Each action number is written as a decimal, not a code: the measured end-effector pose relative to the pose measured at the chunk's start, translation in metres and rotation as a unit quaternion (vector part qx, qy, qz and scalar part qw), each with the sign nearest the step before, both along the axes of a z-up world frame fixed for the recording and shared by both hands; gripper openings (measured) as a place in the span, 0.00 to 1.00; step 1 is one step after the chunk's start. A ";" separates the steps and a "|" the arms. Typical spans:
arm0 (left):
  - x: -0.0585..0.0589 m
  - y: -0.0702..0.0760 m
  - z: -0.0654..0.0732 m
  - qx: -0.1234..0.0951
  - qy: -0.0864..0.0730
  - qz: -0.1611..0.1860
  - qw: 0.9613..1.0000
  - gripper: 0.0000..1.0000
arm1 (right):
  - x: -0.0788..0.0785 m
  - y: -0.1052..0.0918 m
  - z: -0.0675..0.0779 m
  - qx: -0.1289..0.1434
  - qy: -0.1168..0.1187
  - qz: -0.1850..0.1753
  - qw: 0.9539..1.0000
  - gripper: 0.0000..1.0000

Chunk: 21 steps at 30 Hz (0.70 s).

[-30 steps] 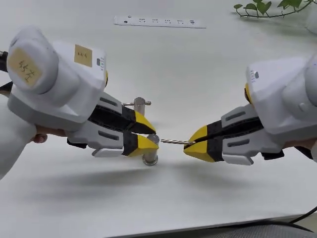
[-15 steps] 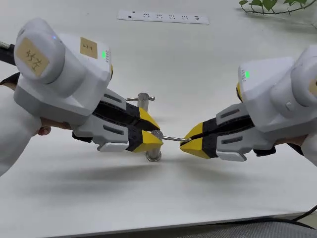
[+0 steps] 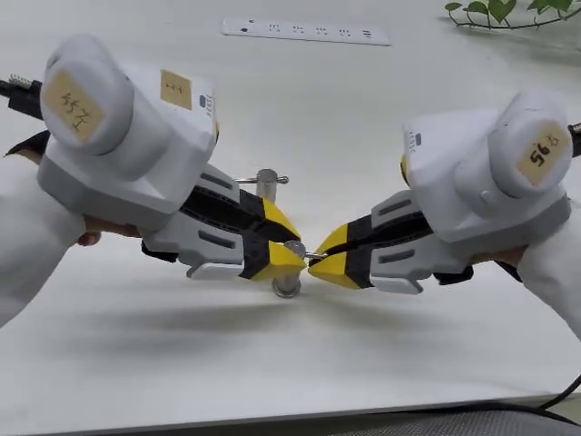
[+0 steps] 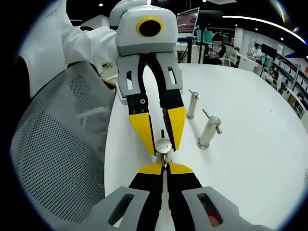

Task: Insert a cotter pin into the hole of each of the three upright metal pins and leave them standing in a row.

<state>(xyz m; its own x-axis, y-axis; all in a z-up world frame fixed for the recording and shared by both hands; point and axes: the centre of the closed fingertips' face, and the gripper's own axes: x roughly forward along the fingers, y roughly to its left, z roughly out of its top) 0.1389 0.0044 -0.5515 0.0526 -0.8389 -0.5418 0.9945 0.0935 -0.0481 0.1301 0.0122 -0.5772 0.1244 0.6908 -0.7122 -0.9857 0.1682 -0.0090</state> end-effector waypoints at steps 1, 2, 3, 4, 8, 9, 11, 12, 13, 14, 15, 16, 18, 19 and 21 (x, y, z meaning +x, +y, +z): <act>0.000 0.000 0.000 0.000 0.001 0.001 1.000 0.10 | 0.000 0.001 0.000 -0.003 -0.003 0.008 1.000 0.00; 0.000 0.000 0.000 0.001 0.000 0.001 1.000 0.10 | 0.000 0.000 -0.002 -0.015 -0.008 0.018 1.000 0.00; 0.000 0.000 0.000 0.001 0.000 0.001 1.000 0.10 | 0.002 0.001 -0.001 -0.015 -0.015 0.022 1.000 0.00; -0.001 0.000 0.000 0.001 0.001 0.001 1.000 0.10 | 0.001 0.001 0.000 -0.016 -0.014 0.025 0.999 0.00; 0.000 0.000 0.001 0.003 0.011 0.009 1.000 0.10 | 0.008 -0.001 0.000 -0.023 -0.031 0.018 0.999 0.04; -0.001 0.000 0.001 0.004 0.007 0.006 1.000 0.10 | 0.009 -0.002 0.000 -0.025 -0.033 0.018 0.999 0.07; -0.001 0.000 0.001 0.004 0.008 0.007 1.000 0.10 | 0.007 -0.005 0.002 -0.024 -0.037 0.021 0.999 0.12; -0.001 0.000 0.001 0.004 0.008 0.007 1.000 0.10 | 0.007 -0.007 0.003 -0.024 -0.038 0.019 0.999 0.13; -0.001 0.000 0.001 0.004 0.008 0.008 1.000 0.10 | 0.008 -0.011 0.004 -0.024 -0.038 0.016 0.999 0.14; -0.001 0.000 0.001 0.005 0.008 0.008 1.000 0.10 | 0.007 -0.013 0.005 -0.024 -0.037 0.016 0.999 0.13; -0.001 0.000 0.001 0.005 0.007 0.008 1.000 0.10 | 0.006 -0.014 0.006 -0.024 -0.035 0.015 0.999 0.12; -0.002 0.000 0.001 0.005 0.007 0.008 1.000 0.10 | 0.005 -0.016 0.007 -0.024 -0.035 0.014 0.999 0.11; -0.002 0.000 0.001 0.005 0.006 0.008 1.000 0.10 | 0.004 -0.018 0.009 -0.021 -0.035 0.011 0.999 0.08; -0.002 0.000 0.001 0.005 0.006 0.008 1.000 0.10 | 0.004 -0.019 0.011 -0.017 -0.034 0.007 0.999 0.06; -0.002 0.000 0.001 0.004 0.006 0.009 1.000 0.10 | 0.004 -0.019 0.012 -0.010 -0.031 0.005 0.999 0.04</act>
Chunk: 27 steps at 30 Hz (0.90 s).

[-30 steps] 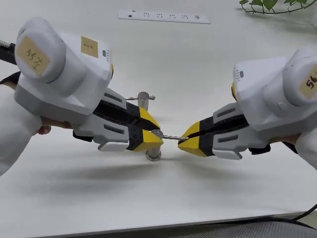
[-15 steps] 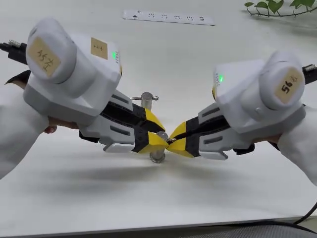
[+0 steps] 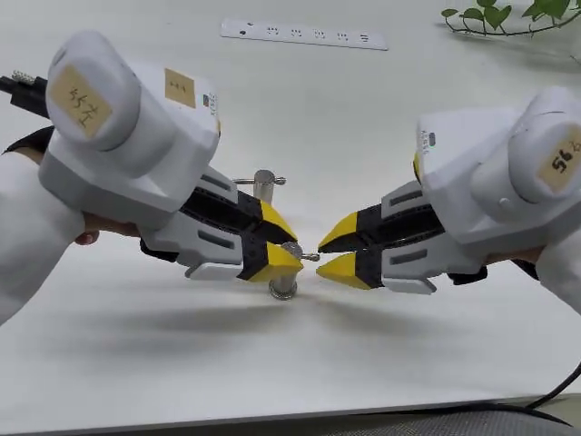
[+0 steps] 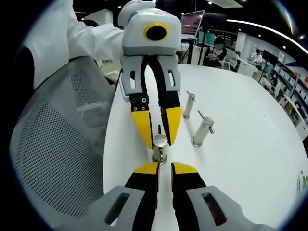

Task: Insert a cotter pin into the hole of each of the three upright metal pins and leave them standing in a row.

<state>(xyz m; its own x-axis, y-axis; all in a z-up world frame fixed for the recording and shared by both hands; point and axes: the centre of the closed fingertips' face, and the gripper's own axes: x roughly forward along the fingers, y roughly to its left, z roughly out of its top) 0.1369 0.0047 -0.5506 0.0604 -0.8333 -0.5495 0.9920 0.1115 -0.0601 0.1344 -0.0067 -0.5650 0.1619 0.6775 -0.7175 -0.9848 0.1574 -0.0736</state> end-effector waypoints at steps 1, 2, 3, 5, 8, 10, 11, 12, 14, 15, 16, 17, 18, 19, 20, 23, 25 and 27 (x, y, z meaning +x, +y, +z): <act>0.000 0.000 0.000 0.000 0.001 0.001 1.000 0.10 | 0.000 0.000 0.000 0.001 0.003 0.000 1.000 0.02; 0.000 0.000 0.000 -0.001 0.015 0.008 1.000 0.10 | -0.002 0.001 0.000 0.003 0.010 0.001 1.000 0.00; 0.000 0.000 0.000 0.000 0.025 0.016 1.000 0.10 | -0.002 0.002 0.001 0.005 0.009 0.001 1.000 0.00; -0.001 -0.002 0.001 0.000 0.022 0.016 1.000 0.10 | -0.002 0.003 0.002 0.008 0.006 0.002 1.000 0.00; -0.002 -0.002 0.001 0.001 0.020 0.014 1.000 0.10 | -0.002 0.006 0.004 0.011 0.008 0.002 1.000 0.00; -0.002 -0.002 0.001 0.002 0.019 0.015 1.000 0.10 | -0.003 0.007 0.005 0.010 0.008 0.004 1.000 0.00; -0.002 -0.001 0.001 0.000 0.024 0.019 1.000 0.10 | -0.004 0.008 0.005 0.008 0.007 0.009 1.000 0.00; -0.002 -0.001 0.001 -0.002 0.030 0.022 0.999 0.10 | -0.004 0.008 0.005 0.007 0.007 0.009 1.000 0.00; -0.002 0.000 0.002 -0.001 0.021 0.015 1.000 0.10 | -0.003 0.007 0.004 0.005 0.006 0.009 1.000 0.00; -0.003 0.000 0.002 0.001 0.005 0.004 1.000 0.10 | -0.002 0.006 0.003 0.002 0.004 0.009 1.000 0.00; -0.003 0.001 0.003 0.002 -0.002 0.000 1.000 0.10 | -0.002 0.006 0.003 0.001 0.003 0.009 1.000 0.00; -0.004 0.002 0.003 0.002 -0.002 0.000 1.000 0.10 | -0.003 0.004 0.003 -0.002 0.004 0.009 1.000 0.00; -0.004 0.004 0.004 0.002 -0.005 0.000 1.000 0.12 | -0.004 0.004 0.003 -0.002 0.007 0.009 1.000 0.02; -0.004 0.007 0.004 0.003 -0.006 0.001 1.000 0.15 | -0.006 0.003 0.003 -0.001 0.011 0.010 1.000 0.04; -0.003 0.010 0.004 0.003 -0.009 0.003 1.000 0.23 | -0.007 0.003 0.003 -0.001 0.015 0.010 1.000 0.07; -0.003 0.018 0.005 -0.009 -0.001 0.027 1.000 0.39 | -0.010 0.004 0.001 0.000 0.021 0.009 1.000 0.15; -0.010 0.021 0.008 -0.034 0.013 0.032 0.999 0.42 | -0.010 0.008 0.000 0.007 0.023 0.002 1.000 0.18; -0.017 0.025 0.009 -0.052 0.027 0.036 0.998 0.44 | -0.010 0.012 -0.001 0.015 0.027 -0.007 1.000 0.19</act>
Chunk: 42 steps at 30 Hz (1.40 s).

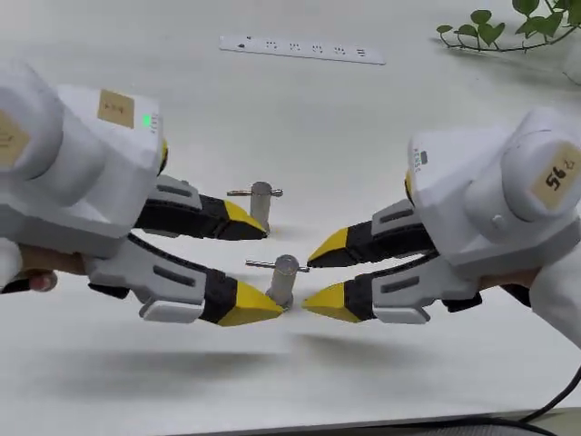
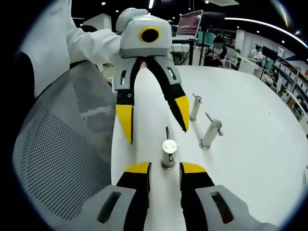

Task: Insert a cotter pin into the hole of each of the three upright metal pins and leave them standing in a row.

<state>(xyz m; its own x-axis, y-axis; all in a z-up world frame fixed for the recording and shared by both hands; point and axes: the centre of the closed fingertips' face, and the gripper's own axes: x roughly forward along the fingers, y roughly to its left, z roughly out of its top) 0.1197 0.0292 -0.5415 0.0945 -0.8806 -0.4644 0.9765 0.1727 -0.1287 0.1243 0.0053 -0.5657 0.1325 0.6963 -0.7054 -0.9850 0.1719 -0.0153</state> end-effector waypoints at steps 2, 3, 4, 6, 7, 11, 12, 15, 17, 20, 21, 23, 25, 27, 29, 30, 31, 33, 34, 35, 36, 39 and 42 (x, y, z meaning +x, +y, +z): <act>-0.004 0.005 0.001 -0.013 0.014 0.015 1.000 0.52 | 0.000 0.003 -0.001 0.002 0.002 -0.003 1.000 0.20; -0.006 0.007 0.002 -0.021 0.015 0.015 1.000 0.57 | 0.000 0.004 -0.002 0.003 0.002 -0.005 1.000 0.20; -0.008 0.008 0.004 -0.029 0.019 0.019 0.999 0.62 | 0.001 0.006 -0.002 0.005 0.003 -0.006 1.000 0.20; -0.012 0.012 0.006 -0.038 0.024 0.026 0.999 0.74 | 0.003 0.009 -0.004 0.009 0.010 -0.015 1.000 0.20; -0.012 0.013 0.006 -0.037 0.023 0.025 0.999 0.78 | 0.004 0.010 -0.005 0.010 0.017 -0.023 1.000 0.20; -0.011 0.024 0.002 -0.011 -0.002 0.032 0.999 0.93 | 0.008 0.013 -0.008 0.014 0.022 -0.030 0.999 0.18; -0.011 0.027 0.002 -0.010 -0.001 0.033 0.999 0.96 | 0.009 0.015 -0.008 0.016 0.024 -0.030 0.999 0.18; -0.012 0.034 0.003 -0.008 0.006 0.042 0.999 0.99 | 0.008 0.019 -0.008 0.019 0.026 -0.027 0.999 0.16; -0.013 0.038 0.001 -0.003 0.008 0.045 0.999 0.99 | 0.008 0.021 -0.011 0.017 0.026 -0.020 0.999 0.14; -0.013 0.042 -0.002 0.007 0.008 0.048 0.999 0.99 | 0.009 0.023 -0.014 0.019 0.031 -0.018 0.999 0.12; -0.013 0.043 -0.003 0.010 0.009 0.050 0.999 0.99 | 0.009 0.023 -0.015 0.020 0.031 -0.017 0.999 0.12; -0.013 0.045 -0.004 0.013 0.012 0.053 0.998 0.99 | 0.011 0.023 -0.014 0.018 0.024 -0.010 0.999 0.09; -0.012 0.049 -0.005 0.014 0.017 0.057 0.998 0.99 | 0.010 0.023 -0.014 0.017 0.024 -0.006 1.000 0.09; -0.012 0.051 -0.004 0.013 0.012 0.057 0.998 0.99 | 0.009 0.023 -0.013 0.015 0.023 -0.002 1.000 0.09; -0.011 0.052 -0.002 0.010 0.013 0.059 0.998 0.99 | 0.008 0.023 -0.012 0.014 0.022 0.003 1.000 0.08; -0.011 0.053 -0.002 0.008 0.013 0.061 0.998 0.99 | 0.008 0.023 -0.012 0.013 0.019 0.003 1.000 0.08; -0.010 0.054 -0.002 0.008 0.014 0.064 0.998 0.99 | 0.007 0.023 -0.012 0.012 0.018 0.008 1.000 0.08; -0.010 0.058 -0.003 0.015 0.013 0.067 0.998 0.99 | 0.006 0.023 -0.012 0.009 0.013 0.017 1.000 0.08; -0.010 0.059 -0.004 0.017 0.013 0.068 0.997 0.99 | 0.007 0.022 -0.011 0.009 0.010 0.021 1.000 0.08; -0.010 0.060 -0.004 0.018 0.013 0.069 0.997 0.99 | 0.007 0.021 -0.009 0.011 0.009 0.023 1.000 0.08; -0.010 0.062 -0.004 0.018 0.013 0.072 0.997 0.99 | 0.010 0.021 -0.005 0.018 0.008 0.021 1.000 0.08; -0.007 0.066 -0.004 0.022 -0.001 0.080 0.997 0.99 | 0.021 0.017 0.005 0.030 0.004 0.016 0.999 0.08; -0.007 0.068 -0.002 0.017 0.007 0.086 0.996 0.99 | 0.036 0.011 0.010 0.024 -0.016 0.021 0.999 0.08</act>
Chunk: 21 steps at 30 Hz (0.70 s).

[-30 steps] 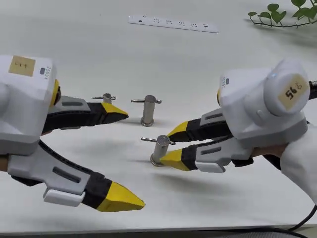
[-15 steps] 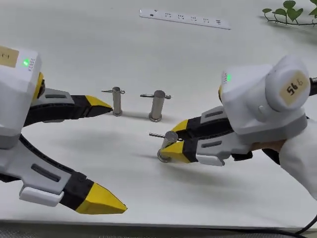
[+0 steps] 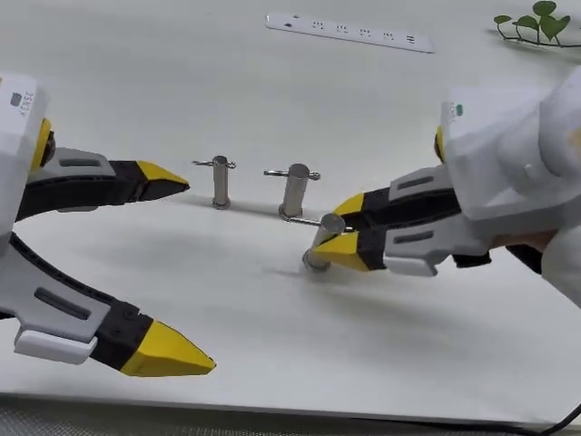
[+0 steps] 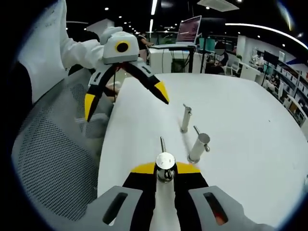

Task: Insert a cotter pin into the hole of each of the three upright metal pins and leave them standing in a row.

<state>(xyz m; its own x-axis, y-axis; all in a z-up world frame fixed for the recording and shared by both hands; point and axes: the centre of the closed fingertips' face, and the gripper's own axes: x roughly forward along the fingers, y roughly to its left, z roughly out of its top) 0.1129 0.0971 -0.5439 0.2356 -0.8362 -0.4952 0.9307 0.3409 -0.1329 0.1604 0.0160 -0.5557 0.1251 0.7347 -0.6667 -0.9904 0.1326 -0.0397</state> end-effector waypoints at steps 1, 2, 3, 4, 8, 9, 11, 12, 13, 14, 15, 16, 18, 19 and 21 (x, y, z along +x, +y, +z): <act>0.001 0.001 0.000 0.001 -0.004 0.003 1.000 0.99 | 0.006 -0.004 0.001 -0.003 -0.006 -0.001 1.000 0.08; 0.002 0.002 0.000 0.003 -0.005 0.004 1.000 0.99 | 0.011 -0.006 0.001 -0.004 -0.008 -0.002 1.000 0.08; 0.001 0.003 0.000 0.004 -0.003 0.004 1.000 0.99 | 0.017 -0.010 0.001 -0.008 -0.010 -0.006 1.000 0.08; 0.001 0.003 0.000 0.005 -0.002 0.005 1.000 0.99 | 0.021 -0.012 0.001 -0.010 -0.011 -0.009 1.000 0.08; 0.002 0.008 -0.003 0.009 0.001 0.015 1.000 0.99 | 0.035 -0.023 -0.002 -0.020 -0.019 -0.011 1.000 0.08; 0.003 0.009 -0.004 0.008 0.003 0.020 1.000 0.99 | 0.036 -0.025 -0.003 -0.021 -0.019 -0.011 1.000 0.08; 0.004 0.012 -0.006 0.005 0.009 0.027 1.000 0.99 | 0.039 -0.027 -0.004 -0.021 -0.018 -0.011 1.000 0.08; 0.004 0.014 -0.006 0.005 0.011 0.031 0.999 0.99 | 0.040 -0.028 -0.006 -0.020 -0.015 -0.010 1.000 0.08; 0.005 0.015 -0.007 0.007 0.010 0.034 0.999 0.99 | 0.041 -0.028 -0.007 -0.020 -0.010 -0.009 1.000 0.08; 0.004 0.016 -0.007 0.007 0.011 0.035 0.999 0.99 | 0.041 -0.028 -0.008 -0.019 -0.007 -0.009 1.000 0.08; 0.004 0.017 -0.008 0.007 0.014 0.036 0.999 0.99 | 0.041 -0.028 -0.010 -0.018 0.000 -0.007 1.000 0.08; 0.003 0.018 -0.009 0.010 0.017 0.038 0.999 0.99 | 0.041 -0.027 -0.011 -0.016 0.006 -0.009 1.000 0.08; 0.003 0.020 -0.011 0.015 0.018 0.039 0.999 0.99 | 0.042 -0.027 -0.014 -0.018 0.007 -0.007 1.000 0.08; 0.002 0.021 -0.011 0.016 0.019 0.040 0.999 0.99 | 0.041 -0.027 -0.015 -0.020 0.006 -0.006 1.000 0.08; 0.001 0.021 -0.011 0.015 0.020 0.041 0.999 0.98 | 0.041 -0.027 -0.016 -0.023 0.007 -0.003 1.000 0.08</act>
